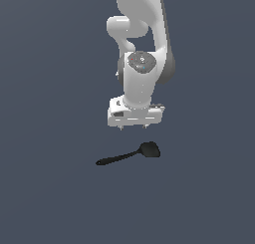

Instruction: Pick up the object and move it to a goal position.

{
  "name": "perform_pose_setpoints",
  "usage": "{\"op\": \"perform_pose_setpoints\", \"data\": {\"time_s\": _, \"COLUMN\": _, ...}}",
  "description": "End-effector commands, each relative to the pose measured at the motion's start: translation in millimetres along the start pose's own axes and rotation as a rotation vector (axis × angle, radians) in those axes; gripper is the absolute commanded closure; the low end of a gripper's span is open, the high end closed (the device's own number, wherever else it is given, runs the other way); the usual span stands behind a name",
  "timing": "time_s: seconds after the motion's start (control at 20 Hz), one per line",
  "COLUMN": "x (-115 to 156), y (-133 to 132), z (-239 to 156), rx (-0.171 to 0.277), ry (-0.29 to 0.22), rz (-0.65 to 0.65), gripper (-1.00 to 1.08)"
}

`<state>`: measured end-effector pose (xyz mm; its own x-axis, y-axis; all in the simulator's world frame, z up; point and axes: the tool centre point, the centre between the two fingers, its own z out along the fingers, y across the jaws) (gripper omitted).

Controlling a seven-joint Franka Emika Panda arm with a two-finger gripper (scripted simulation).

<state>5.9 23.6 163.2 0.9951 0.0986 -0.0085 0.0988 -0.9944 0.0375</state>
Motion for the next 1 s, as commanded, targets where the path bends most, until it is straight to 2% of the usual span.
{"op": "perform_pose_setpoints", "data": {"time_s": 0.0, "x": 0, "y": 0, "z": 1, "rx": 0.000, "ry": 0.000, "rz": 0.008, "gripper": -0.92}}
{"op": "perform_pose_setpoints", "data": {"time_s": 0.5, "x": 8, "y": 2, "z": 9, "rx": 0.009, "ry": -0.002, "rz": 0.137, "gripper": -0.92}}
{"op": "perform_pose_setpoints", "data": {"time_s": 0.95, "x": 20, "y": 5, "z": 25, "rx": 0.022, "ry": -0.007, "rz": 0.368, "gripper": -0.92}}
